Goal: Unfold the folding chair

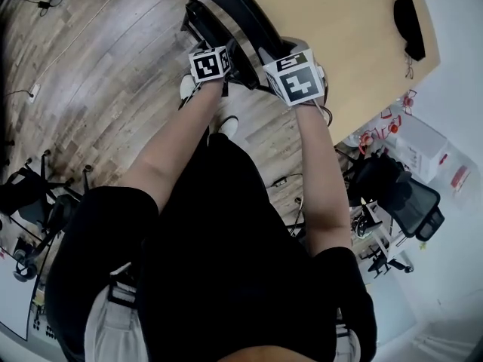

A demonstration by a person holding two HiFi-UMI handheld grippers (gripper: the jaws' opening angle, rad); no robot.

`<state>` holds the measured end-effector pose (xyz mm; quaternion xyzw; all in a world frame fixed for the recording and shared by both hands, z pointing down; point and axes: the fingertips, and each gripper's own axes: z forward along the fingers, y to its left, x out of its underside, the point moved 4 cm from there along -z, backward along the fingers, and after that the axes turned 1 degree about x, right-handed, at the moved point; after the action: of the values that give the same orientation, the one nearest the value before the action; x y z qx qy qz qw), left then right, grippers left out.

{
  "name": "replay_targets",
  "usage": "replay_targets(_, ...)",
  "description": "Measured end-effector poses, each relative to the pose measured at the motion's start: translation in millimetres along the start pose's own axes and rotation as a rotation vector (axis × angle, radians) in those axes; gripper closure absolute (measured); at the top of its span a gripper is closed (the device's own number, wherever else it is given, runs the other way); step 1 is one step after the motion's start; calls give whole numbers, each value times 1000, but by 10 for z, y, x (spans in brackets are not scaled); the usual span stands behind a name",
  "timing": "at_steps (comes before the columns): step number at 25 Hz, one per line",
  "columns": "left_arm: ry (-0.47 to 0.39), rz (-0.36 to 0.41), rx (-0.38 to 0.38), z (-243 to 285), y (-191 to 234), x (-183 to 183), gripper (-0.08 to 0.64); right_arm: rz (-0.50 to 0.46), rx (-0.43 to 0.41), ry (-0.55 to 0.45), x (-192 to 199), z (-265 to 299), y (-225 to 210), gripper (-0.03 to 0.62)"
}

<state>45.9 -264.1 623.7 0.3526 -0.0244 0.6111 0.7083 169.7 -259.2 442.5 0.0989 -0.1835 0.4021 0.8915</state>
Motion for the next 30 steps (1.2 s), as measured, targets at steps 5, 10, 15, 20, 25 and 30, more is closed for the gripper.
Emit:
replay_targets(5,19,-19,-30,223,23,73,210,-2,3,-10,-15,4,75,451)
replay_targets(10,33,-42,-61,415,101,165,209,17,-9,-14,-27,19,120,456)
replay_targets(15,37,-72,-110,462,114,175,209,30,-14,-10,-30,13,121,460)
replay_targets(20,19,-90,-157,455,158,196,235,49,-16,-2,-36,26,148,469)
replay_targets(25,-14,-112,-137,407,69,182,344,61,-30,8,-31,22,182,488)
replay_targets(30,6,-193,-107,376,67,228,372,58,-29,13,-15,16,202,491)
